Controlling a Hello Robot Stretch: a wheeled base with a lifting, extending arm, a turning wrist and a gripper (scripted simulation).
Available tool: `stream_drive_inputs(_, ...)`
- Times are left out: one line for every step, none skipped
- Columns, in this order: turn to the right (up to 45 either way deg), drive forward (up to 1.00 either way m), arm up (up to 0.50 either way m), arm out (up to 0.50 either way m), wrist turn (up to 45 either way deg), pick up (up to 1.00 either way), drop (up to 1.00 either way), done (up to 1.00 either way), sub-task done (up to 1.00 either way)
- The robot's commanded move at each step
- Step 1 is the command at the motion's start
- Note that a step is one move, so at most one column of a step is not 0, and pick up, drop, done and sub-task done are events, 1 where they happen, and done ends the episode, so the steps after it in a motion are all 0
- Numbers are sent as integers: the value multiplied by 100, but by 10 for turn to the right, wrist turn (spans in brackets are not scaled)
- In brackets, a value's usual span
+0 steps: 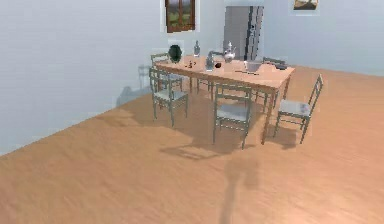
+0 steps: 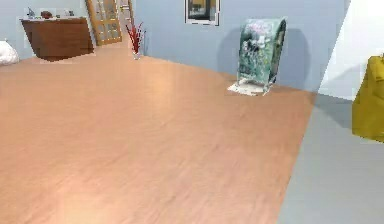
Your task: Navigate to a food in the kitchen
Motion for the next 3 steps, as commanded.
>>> stream_drive_inputs(0, 100, 0, 0, 0, 0, 0, 0, 0)
stream_drive_inputs(60, 0, 0, 0, 0, 0, 0, 0, 0)
stream_drive_inputs(0, 40, 0, 0, 0, 0, 0, 0, 0)
